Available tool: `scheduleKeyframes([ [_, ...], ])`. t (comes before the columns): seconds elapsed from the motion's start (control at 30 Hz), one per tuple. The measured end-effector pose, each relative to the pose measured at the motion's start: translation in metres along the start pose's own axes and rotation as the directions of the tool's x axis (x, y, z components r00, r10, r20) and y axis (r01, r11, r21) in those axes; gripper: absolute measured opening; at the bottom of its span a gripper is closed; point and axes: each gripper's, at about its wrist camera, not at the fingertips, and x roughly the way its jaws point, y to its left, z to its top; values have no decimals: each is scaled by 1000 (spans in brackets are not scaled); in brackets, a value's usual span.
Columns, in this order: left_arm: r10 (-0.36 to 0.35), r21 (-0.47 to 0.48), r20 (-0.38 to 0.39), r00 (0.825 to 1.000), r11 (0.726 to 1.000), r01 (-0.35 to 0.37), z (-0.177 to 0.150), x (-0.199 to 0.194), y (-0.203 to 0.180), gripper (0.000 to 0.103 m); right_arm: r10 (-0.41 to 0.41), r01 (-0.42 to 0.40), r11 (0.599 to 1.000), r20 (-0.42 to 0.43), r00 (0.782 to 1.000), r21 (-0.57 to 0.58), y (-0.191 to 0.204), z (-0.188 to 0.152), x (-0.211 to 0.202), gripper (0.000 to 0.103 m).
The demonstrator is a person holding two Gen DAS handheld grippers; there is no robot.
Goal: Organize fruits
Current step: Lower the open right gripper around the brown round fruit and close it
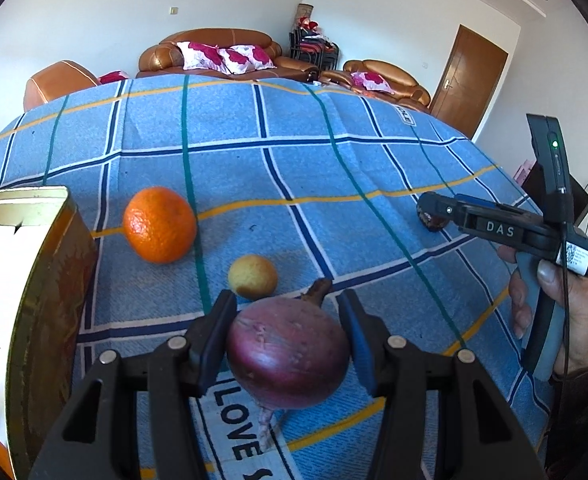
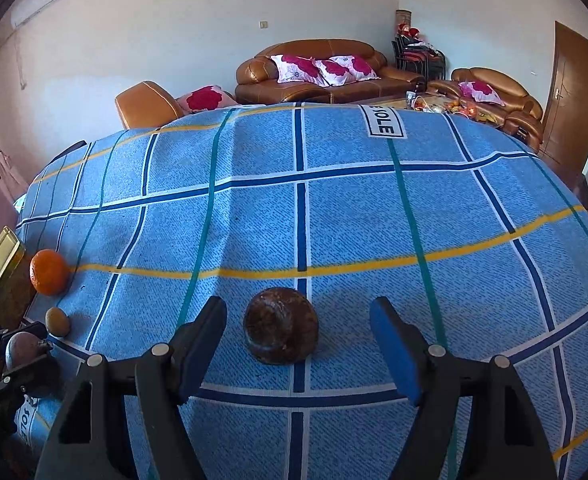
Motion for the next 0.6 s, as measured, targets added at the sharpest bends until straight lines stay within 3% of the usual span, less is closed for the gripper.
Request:
scheduleKeyframes([
  [0.37,-3,7,10,1000,1000,3,-4,-5,-3,55,51,-50,999,-36,998,11,-6,0,6,75],
  [0.43,1,8,11,1000,1000,-1,-4,-5,-4,55,63,-62,998,-60,996,10,-6,-1,11,68],
  [0.6,6,25,1,1000,1000,-6,-3,-3,-7,55,86,-84,996,-67,994,37,-11,-1,13,65],
])
